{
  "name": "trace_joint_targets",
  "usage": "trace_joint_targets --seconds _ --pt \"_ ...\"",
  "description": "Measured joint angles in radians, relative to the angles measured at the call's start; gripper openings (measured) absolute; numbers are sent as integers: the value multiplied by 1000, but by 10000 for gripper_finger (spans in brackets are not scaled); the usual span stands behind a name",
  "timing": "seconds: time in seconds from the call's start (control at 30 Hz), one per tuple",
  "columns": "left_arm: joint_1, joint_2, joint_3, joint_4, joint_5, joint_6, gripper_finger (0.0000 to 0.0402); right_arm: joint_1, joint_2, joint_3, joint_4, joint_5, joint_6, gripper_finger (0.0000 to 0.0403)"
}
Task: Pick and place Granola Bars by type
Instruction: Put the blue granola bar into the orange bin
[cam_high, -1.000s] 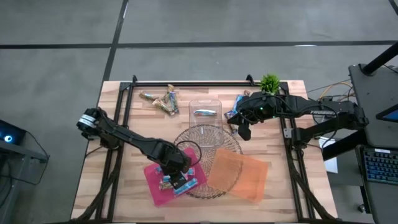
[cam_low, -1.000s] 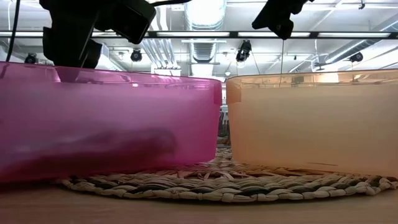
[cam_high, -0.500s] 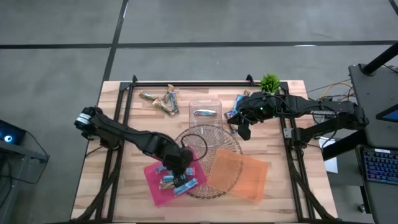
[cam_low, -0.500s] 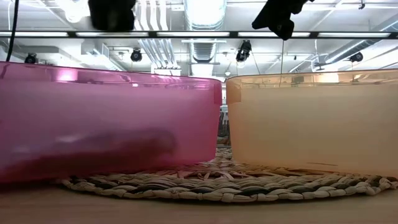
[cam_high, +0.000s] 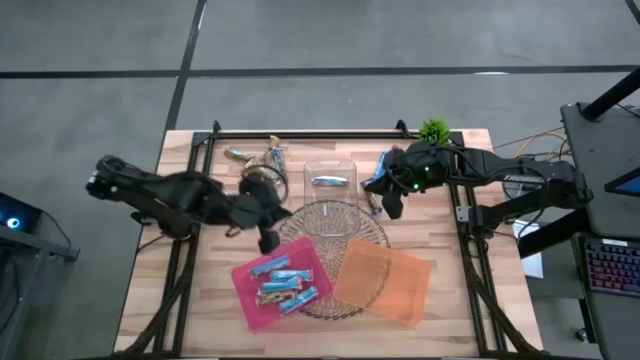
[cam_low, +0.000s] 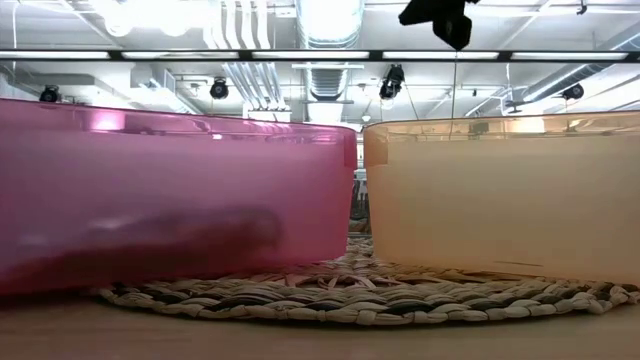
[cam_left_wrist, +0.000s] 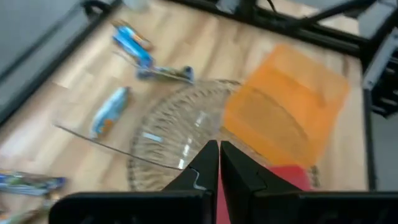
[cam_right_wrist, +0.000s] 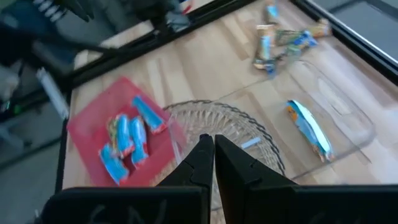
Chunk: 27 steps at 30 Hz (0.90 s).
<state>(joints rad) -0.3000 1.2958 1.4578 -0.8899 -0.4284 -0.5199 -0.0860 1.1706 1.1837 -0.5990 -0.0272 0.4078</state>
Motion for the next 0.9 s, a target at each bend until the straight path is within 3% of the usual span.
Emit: trace_joint_targets --seconds 0.17,0.43,0.57,0.73,0.9 --pt "54 -123 -91 34 -23 21 0 -11 0 39 -85 82 173 8" --pt "115 -239 -190 65 -24 47 0 -53 58 93 -271 87 319 8" --pt "126 -257 -215 71 -23 56 0 -68 101 130 -333 63 208 8" --pt "126 -262 -217 71 -16 57 0 -126 148 210 -502 -44 10 8" --pt "126 -262 -217 71 -15 57 0 -191 175 275 -631 -52 -147 8"
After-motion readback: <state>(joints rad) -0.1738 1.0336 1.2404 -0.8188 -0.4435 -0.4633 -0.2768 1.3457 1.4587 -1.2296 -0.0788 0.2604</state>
